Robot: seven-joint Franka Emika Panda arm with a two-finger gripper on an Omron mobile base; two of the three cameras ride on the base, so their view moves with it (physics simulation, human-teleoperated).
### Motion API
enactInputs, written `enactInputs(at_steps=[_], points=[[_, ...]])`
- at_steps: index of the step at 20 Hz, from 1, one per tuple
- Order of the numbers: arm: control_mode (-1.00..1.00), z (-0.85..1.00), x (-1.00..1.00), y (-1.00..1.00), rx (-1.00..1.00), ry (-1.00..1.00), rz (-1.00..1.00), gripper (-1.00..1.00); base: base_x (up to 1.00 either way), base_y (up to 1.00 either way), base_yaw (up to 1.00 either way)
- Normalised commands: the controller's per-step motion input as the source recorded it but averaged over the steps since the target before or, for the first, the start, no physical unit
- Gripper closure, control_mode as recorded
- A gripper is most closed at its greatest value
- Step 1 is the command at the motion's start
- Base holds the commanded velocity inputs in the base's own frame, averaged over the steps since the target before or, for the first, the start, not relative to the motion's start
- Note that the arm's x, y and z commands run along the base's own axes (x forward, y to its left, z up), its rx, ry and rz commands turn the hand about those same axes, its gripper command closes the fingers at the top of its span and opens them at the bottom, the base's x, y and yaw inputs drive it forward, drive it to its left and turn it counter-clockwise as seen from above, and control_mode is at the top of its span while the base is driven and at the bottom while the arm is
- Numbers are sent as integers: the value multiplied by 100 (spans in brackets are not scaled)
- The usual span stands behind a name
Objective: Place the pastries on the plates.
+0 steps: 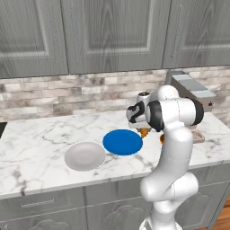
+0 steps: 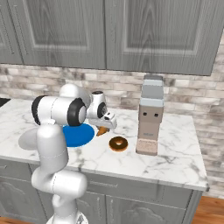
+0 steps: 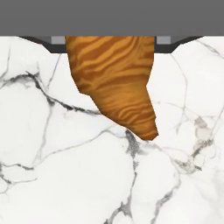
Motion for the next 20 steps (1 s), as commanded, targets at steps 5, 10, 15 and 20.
enactInputs(at_steps=[5,10,15,20], points=[[-100,0,0,0,0,0,0,100,0,0,0],[-100,33,-14,0,4,-4,0,100,0,0,0],[-100,46,-46,0,4,-10,0,100,0,0,0],[-100,31,-54,0,2,-6,0,100,0,0,0]])
